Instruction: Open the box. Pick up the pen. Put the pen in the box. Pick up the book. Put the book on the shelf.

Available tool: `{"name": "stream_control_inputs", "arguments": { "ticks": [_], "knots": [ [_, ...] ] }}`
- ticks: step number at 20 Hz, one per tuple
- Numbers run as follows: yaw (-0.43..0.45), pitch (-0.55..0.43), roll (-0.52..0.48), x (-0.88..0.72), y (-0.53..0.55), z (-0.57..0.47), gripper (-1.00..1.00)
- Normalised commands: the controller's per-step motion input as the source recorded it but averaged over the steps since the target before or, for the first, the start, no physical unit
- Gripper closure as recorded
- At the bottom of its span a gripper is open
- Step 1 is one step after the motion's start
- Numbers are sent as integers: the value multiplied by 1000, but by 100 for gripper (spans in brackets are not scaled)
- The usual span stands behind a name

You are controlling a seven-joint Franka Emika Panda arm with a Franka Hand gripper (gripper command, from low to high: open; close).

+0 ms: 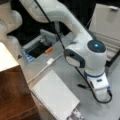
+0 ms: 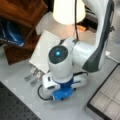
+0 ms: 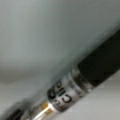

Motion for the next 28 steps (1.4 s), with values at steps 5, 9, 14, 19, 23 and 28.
{"name": "stream_control_inputs", "arguments": {
  "ticks": [5, 9, 14, 19, 23, 28],
  "knots": [
    [-39, -65, -89, -2, 58, -35, 100],
    [-43, -70, -86, -8, 76, -54, 100],
    [-42, -45, -76, -25, 70, -60, 100],
    [-18, -3, -73, -84, 65, -94, 100],
    [-27, 29, -75, -136, 82, -32, 100],
    [-37, 47, -95, -170, 114, 49, 100]
  ]
}}
